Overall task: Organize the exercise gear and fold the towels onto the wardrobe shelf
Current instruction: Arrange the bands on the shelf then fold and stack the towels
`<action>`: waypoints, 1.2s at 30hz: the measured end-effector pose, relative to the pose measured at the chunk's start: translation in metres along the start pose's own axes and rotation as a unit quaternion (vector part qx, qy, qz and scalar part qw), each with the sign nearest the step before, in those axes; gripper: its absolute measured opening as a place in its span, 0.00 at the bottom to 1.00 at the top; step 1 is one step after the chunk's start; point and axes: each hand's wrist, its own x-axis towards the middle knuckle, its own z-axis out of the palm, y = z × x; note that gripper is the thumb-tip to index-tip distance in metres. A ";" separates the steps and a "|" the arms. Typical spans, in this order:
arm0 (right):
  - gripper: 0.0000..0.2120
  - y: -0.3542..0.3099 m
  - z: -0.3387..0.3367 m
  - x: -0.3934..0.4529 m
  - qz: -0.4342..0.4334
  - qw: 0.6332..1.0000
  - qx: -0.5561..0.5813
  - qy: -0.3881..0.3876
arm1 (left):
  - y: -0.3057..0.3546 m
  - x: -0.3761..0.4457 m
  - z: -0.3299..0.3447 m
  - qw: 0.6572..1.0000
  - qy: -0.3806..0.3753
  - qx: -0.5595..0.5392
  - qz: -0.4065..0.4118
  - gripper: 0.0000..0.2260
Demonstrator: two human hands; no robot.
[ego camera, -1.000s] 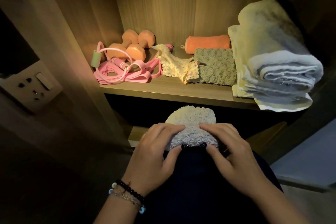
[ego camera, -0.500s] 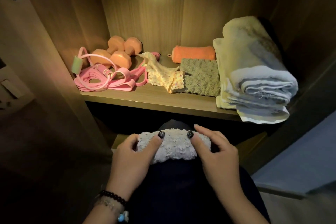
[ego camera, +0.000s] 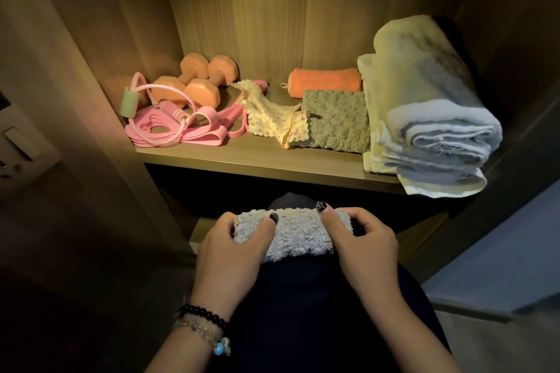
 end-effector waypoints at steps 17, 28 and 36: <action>0.13 0.004 0.004 0.031 0.224 0.942 0.209 -0.133 | 0.020 0.027 0.012 0.989 0.040 -0.055 0.133 0.16; 0.11 0.001 0.000 0.082 0.084 0.990 0.114 0.022 | 0.015 0.117 0.058 0.982 -0.102 -0.085 0.131 0.13; 0.16 0.011 0.051 0.117 0.046 0.977 0.058 0.201 | 0.011 0.148 0.072 0.979 -0.159 -0.102 0.076 0.18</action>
